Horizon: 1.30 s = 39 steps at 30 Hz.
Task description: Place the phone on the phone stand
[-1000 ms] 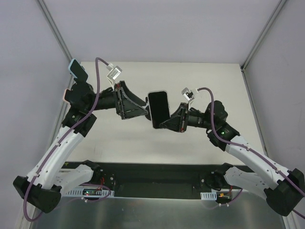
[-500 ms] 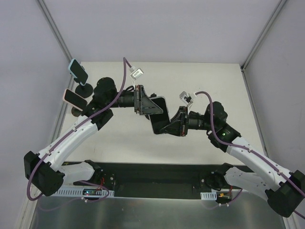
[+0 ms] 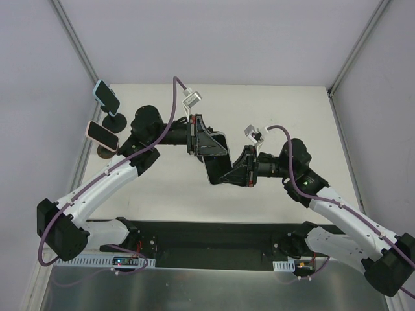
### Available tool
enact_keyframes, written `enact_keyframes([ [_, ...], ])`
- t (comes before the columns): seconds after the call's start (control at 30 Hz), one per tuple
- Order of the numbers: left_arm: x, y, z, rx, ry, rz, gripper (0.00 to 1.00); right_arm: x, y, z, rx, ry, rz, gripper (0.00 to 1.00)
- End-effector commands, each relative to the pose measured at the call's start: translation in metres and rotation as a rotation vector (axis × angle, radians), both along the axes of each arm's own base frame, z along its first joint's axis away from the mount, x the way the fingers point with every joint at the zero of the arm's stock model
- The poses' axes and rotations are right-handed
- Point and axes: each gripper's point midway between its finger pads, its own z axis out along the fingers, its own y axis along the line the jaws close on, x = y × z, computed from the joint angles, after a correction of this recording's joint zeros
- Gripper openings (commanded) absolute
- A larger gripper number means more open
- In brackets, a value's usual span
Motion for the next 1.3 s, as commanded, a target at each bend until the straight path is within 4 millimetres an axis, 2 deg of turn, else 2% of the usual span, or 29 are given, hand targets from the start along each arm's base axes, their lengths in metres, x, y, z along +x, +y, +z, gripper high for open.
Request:
enact_keyframes([
  [0.0,-0.020,0.007,0.033,-0.082,-0.117,-0.051,0.26,-0.006,-0.001,0.027,0.081,-0.119,0.034,0.01],
  [0.07,-0.025,0.010,0.035,-0.085,-0.131,-0.070,0.31,-0.005,-0.001,0.027,0.081,-0.116,0.031,0.01],
  [0.1,-0.027,0.010,0.037,-0.086,-0.137,-0.076,0.41,-0.005,-0.001,0.028,0.083,-0.115,0.030,0.01],
  [0.2,-0.033,0.016,0.040,-0.095,-0.163,-0.084,0.55,-0.006,-0.001,0.031,0.090,-0.116,0.030,0.01],
  [0.27,-0.036,0.020,0.043,-0.102,-0.177,-0.080,0.54,-0.005,-0.001,0.030,0.090,-0.113,0.029,0.01],
  [0.3,-0.037,0.021,0.042,-0.101,-0.177,-0.079,0.50,-0.005,0.000,0.031,0.090,-0.109,0.029,0.01],
  [0.33,-0.037,0.022,0.042,-0.099,-0.182,-0.076,0.39,-0.005,0.000,0.031,0.090,-0.100,0.031,0.01],
  [0.43,-0.038,0.024,0.043,-0.094,-0.181,-0.071,0.24,-0.006,0.003,0.031,0.090,-0.091,0.037,0.01],
  [0.53,-0.035,0.024,0.043,-0.086,-0.175,-0.049,0.18,-0.010,0.010,0.030,0.083,-0.092,0.049,0.01],
  [0.57,-0.034,0.024,0.047,-0.088,-0.183,-0.040,0.04,-0.009,0.012,0.028,0.071,-0.095,0.039,0.01],
  [0.6,-0.032,0.024,0.049,-0.082,-0.185,-0.026,0.00,-0.014,0.016,0.026,0.055,-0.100,0.053,0.01],
  [0.63,-0.024,0.023,0.039,-0.031,-0.160,0.022,0.00,-0.015,0.018,0.017,0.013,-0.078,0.049,0.01],
  [0.67,-0.023,0.026,0.046,-0.025,-0.185,0.048,0.00,-0.009,0.020,0.019,0.005,-0.100,0.015,0.03],
  [0.73,-0.011,0.032,0.032,0.057,-0.197,0.151,0.00,0.000,0.021,0.012,-0.028,-0.082,-0.047,0.17],
  [0.77,-0.005,0.037,0.029,0.098,-0.198,0.206,0.00,0.006,0.020,0.008,-0.042,-0.079,-0.083,0.40],
  [0.8,0.001,0.041,0.023,0.137,-0.201,0.254,0.00,0.013,0.019,0.004,-0.062,-0.075,-0.126,0.52],
  [0.83,0.017,0.053,0.006,0.234,-0.204,0.373,0.00,0.028,0.013,-0.006,-0.101,-0.061,-0.228,0.63],
  [0.87,0.024,0.060,0.004,0.270,-0.213,0.438,0.00,0.038,0.009,-0.015,-0.132,-0.049,-0.292,0.86],
  [0.9,0.032,0.068,-0.002,0.313,-0.232,0.494,0.00,0.046,0.001,-0.027,-0.180,-0.015,-0.368,1.00],
  [0.93,0.046,0.084,-0.006,0.365,-0.238,0.618,0.00,0.071,-0.012,-0.037,-0.218,0.005,-0.530,0.97],
  [0.97,0.049,0.094,-0.017,0.415,-0.226,0.662,0.00,0.080,-0.020,-0.043,-0.234,0.033,-0.601,0.96],
  [1.03,0.055,0.114,-0.019,0.453,-0.263,0.766,0.00,0.098,-0.033,-0.055,-0.244,0.102,-0.711,0.96],
  [1.07,0.064,0.128,-0.031,0.502,-0.266,0.845,0.00,0.101,-0.039,-0.064,-0.270,0.137,-0.735,0.96],
  [1.13,0.065,0.145,-0.034,0.523,-0.294,0.922,0.00,0.116,-0.053,-0.075,-0.309,0.193,-0.812,0.96],
  [1.17,0.067,0.151,-0.043,0.551,-0.296,0.947,0.00,0.119,-0.057,-0.078,-0.334,0.195,-0.833,0.96],
  [1.2,0.069,0.157,-0.046,0.573,-0.316,0.968,0.00,0.120,-0.062,-0.093,-0.407,0.210,-0.845,0.96],
  [1.23,0.067,0.161,-0.046,0.572,-0.329,0.978,0.00,0.128,-0.066,-0.085,-0.433,0.183,-0.880,0.96],
  [1.27,0.067,0.163,-0.055,0.594,-0.327,0.978,0.00,0.129,-0.068,-0.087,-0.465,0.189,-0.892,0.96],
])
